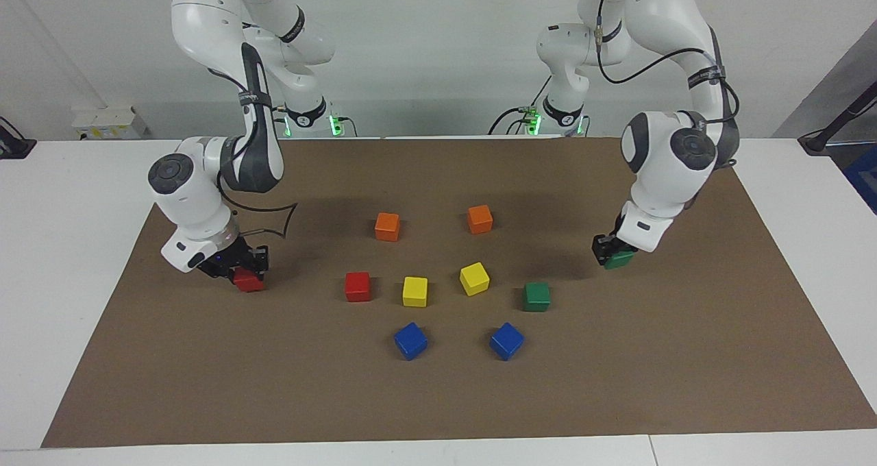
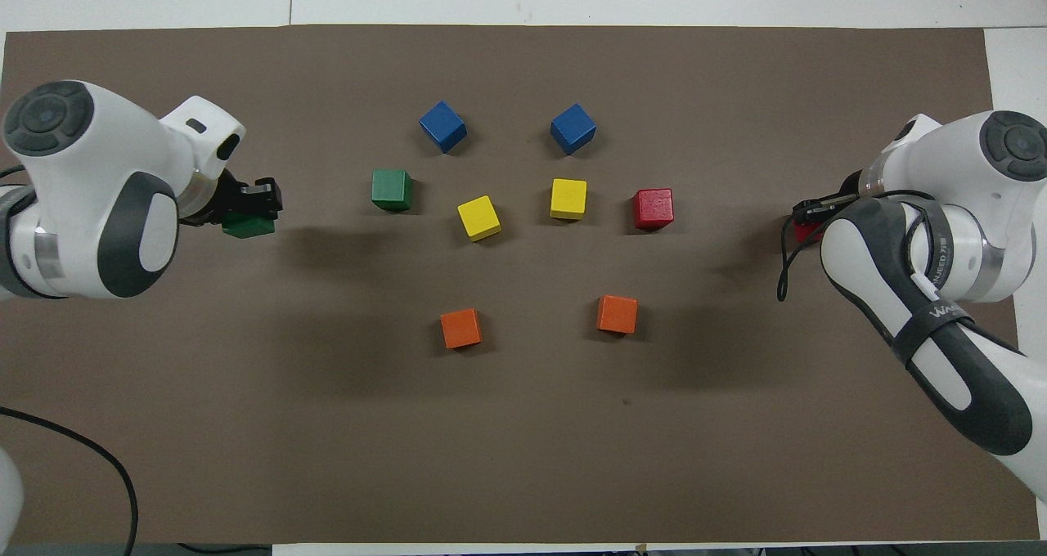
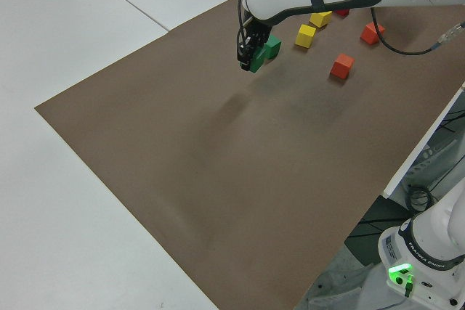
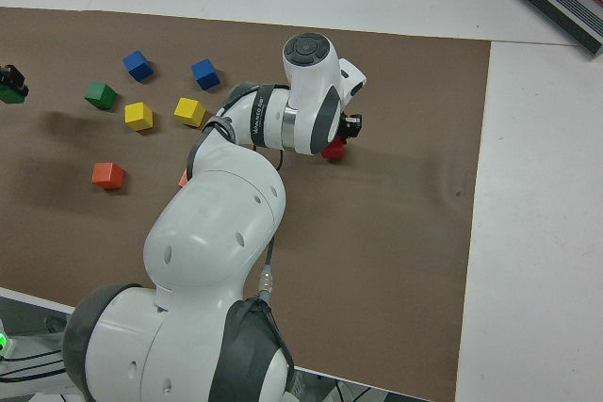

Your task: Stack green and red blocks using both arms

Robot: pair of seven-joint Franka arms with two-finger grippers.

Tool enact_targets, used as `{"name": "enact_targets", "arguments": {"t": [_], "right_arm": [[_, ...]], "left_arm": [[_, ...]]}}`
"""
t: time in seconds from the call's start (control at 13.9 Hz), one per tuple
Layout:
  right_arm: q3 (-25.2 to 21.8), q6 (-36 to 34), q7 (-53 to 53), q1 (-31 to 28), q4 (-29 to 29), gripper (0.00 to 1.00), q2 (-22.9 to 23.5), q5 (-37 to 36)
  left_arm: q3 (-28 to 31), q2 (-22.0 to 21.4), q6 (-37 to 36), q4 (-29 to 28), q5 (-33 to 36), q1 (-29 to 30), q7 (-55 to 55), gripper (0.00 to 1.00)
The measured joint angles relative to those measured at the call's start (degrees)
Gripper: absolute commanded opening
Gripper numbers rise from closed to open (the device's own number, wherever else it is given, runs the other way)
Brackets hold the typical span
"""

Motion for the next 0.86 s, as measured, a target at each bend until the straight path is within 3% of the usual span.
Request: {"name": "enact_targets", "arguments": {"t": [0.22, 0.29, 0.43, 0.65, 0.86], "right_arm": [[0.0, 0.5, 0.0, -0.3, -0.5, 0.02, 0.0, 0.0], [0.0, 1.5, 0.0, -0.6, -1.1, 0.08, 0.0, 0.0], [0.0, 3.0, 0.0, -0.9, -2.0, 1.0, 0.0, 0.0], [0.0, 3.1, 0.0, -0.9, -2.1, 1.0, 0.0, 0.0], [0.0, 1.4, 0.0, -0.9, -0.9, 1.0, -0.3, 0.0]], "left_arm": [[0.1, 0.0, 1.3, -1.8, 0.0, 9.2, 11.8, 0.0], [0.1, -0.1, 2.9, -2.9, 0.0, 11.6, 14.2, 0.0], [0.1, -0.5, 8.3, -7.0, 0.0, 14.0, 16.1, 0.0], [0.0, -1.0, 13.5, -12.1, 0.0, 15.0, 16.2, 0.0], [-0.2, -1.0, 14.0, -12.8, 0.0, 15.0, 18.4, 0.0]]}}
